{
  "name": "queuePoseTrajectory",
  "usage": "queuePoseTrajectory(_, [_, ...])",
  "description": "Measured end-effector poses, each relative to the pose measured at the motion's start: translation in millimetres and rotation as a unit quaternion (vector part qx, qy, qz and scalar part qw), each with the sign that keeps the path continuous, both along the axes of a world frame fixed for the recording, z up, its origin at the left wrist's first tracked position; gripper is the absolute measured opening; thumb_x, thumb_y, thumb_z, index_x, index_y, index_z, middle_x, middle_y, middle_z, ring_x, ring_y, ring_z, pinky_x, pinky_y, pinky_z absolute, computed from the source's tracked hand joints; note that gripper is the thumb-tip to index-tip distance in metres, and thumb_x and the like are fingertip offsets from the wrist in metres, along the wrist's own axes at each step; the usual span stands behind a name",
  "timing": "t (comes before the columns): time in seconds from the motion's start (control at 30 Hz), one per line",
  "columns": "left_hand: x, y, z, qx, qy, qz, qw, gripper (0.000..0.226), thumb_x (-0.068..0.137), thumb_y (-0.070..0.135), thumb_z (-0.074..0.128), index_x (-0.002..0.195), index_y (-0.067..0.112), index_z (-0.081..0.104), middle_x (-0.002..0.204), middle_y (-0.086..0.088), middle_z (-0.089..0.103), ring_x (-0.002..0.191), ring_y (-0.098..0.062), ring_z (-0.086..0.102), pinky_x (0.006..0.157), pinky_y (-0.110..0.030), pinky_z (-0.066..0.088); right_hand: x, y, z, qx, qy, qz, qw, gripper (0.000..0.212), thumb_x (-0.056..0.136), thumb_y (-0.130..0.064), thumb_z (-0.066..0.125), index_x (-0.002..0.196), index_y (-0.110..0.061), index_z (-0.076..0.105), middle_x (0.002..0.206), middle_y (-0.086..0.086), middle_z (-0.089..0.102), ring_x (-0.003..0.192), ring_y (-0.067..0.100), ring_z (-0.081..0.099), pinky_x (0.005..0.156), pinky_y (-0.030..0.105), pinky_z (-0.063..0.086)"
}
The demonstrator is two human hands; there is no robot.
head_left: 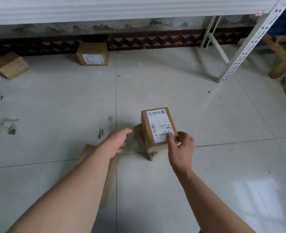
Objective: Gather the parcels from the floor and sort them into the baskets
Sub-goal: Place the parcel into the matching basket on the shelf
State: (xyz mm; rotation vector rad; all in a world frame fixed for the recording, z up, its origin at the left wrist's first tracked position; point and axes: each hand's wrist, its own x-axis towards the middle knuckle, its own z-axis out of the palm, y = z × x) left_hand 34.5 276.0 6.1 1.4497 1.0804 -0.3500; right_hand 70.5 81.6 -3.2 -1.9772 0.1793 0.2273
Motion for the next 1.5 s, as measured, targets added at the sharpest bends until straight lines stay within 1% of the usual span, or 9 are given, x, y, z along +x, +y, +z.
queuePoseTrajectory(0.2, [-63, 58, 31, 0.091, -0.009, -0.035, 0.995, 0.013, 0.096, 0.028, 0.051, 0.083, 0.026, 0.052, 0.103, -0.004, 0.054, 0.095, -0.021, 0.052, 0.087, -0.034, 0.040, -47, 52, 28, 0.001, -0.150, 0.074, 0.986, 0.009, 0.086, -0.014, 0.061, 0.091, -0.022, 0.059, 0.095, -0.004, 0.053, 0.094, 0.020, 0.049, 0.081, 0.041, 0.048])
queuePoseTrajectory(0.3, [-108, 69, 18, 0.128, 0.013, -0.020, 0.991, 0.020, 0.096, 0.023, 0.052, 0.111, 0.016, 0.062, 0.120, -0.004, 0.059, 0.104, -0.021, 0.053, 0.091, -0.032, 0.040, -75, 73, 24, 0.036, -0.021, 0.166, 0.985, 0.010, 0.087, -0.012, 0.058, 0.088, -0.020, 0.063, 0.088, 0.001, 0.062, 0.076, 0.015, 0.055, 0.072, 0.031, 0.049])
queuePoseTrajectory(0.47, [-169, 72, -19, 0.134, 0.108, -0.001, 0.985, 0.065, 0.098, 0.021, 0.047, 0.154, 0.011, 0.016, 0.159, -0.009, 0.022, 0.144, -0.025, 0.027, 0.114, -0.032, 0.025, -109, 93, -18, 0.049, 0.331, 0.249, 0.909, 0.035, 0.087, -0.015, 0.057, 0.122, -0.018, 0.056, 0.104, 0.002, 0.051, 0.096, 0.020, 0.052, 0.094, 0.028, 0.043])
queuePoseTrajectory(0.67, [-183, 74, -43, 0.118, 0.127, 0.022, 0.985, 0.057, 0.100, 0.020, 0.041, 0.154, 0.014, 0.021, 0.159, -0.007, 0.023, 0.144, -0.025, 0.027, 0.116, -0.035, 0.025, -111, 105, -46, 0.112, 0.392, 0.254, 0.877, 0.029, 0.095, 0.007, 0.039, 0.089, -0.016, 0.056, 0.087, -0.006, 0.060, 0.086, 0.012, 0.054, 0.082, 0.021, 0.042])
queuePoseTrajectory(0.87, [-178, 78, -27, 0.095, 0.059, 0.101, 0.989, 0.038, 0.097, 0.037, 0.035, 0.102, 0.015, 0.066, 0.114, -0.004, 0.068, 0.101, -0.025, 0.062, 0.084, -0.031, 0.043, -97, 122, -26, 0.205, 0.425, 0.164, 0.866, 0.031, 0.097, -0.012, 0.045, 0.125, -0.026, 0.051, 0.129, 0.002, 0.057, 0.118, 0.023, 0.050, 0.090, 0.050, 0.040])
queuePoseTrajectory(1.0, [-154, 90, 18, 0.079, -0.008, 0.162, 0.984, 0.039, 0.101, 0.036, 0.033, 0.090, 0.011, 0.060, 0.092, -0.004, 0.065, 0.079, -0.025, 0.062, 0.076, -0.032, 0.039, -71, 125, 6, 0.247, 0.401, 0.123, 0.873, 0.026, 0.101, -0.028, 0.040, 0.100, -0.021, 0.065, 0.081, 0.000, 0.066, 0.102, 0.021, 0.054, 0.096, 0.052, 0.036])
queuePoseTrajectory(1.23, [-129, 91, 86, 0.046, -0.051, 0.214, 0.974, 0.048, 0.096, 0.062, 0.025, 0.090, 0.029, 0.060, 0.088, -0.001, 0.065, 0.090, -0.025, 0.060, 0.096, -0.042, 0.040, -40, 125, 68, 0.225, 0.293, 0.209, 0.905, 0.056, 0.069, -0.069, 0.067, 0.079, -0.014, 0.064, 0.081, 0.000, 0.063, 0.082, 0.016, 0.057, 0.079, 0.036, 0.040])
queuePoseTrajectory(1.4, [-121, 81, 108, -0.024, -0.103, 0.266, 0.958, 0.055, 0.090, 0.068, 0.032, 0.101, 0.023, 0.062, 0.093, -0.004, 0.068, 0.087, -0.029, 0.060, 0.096, -0.048, 0.039, -19, 100, 88, 0.298, 0.242, 0.274, 0.882, 0.054, 0.073, -0.024, 0.062, 0.124, -0.010, 0.062, 0.124, 0.005, 0.066, 0.127, 0.024, 0.053, 0.111, 0.035, 0.033])
queuePoseTrajectory(1.5, [-124, 66, 111, -0.059, -0.118, 0.274, 0.953, 0.048, 0.094, 0.059, 0.040, 0.100, 0.017, 0.061, 0.102, -0.001, 0.067, 0.092, -0.031, 0.060, 0.101, -0.056, 0.040, -19, 82, 92, 0.316, 0.238, 0.286, 0.872, 0.056, 0.077, 0.008, 0.036, 0.127, -0.003, 0.059, 0.126, 0.012, 0.066, 0.120, 0.023, 0.059, 0.101, 0.031, 0.041])
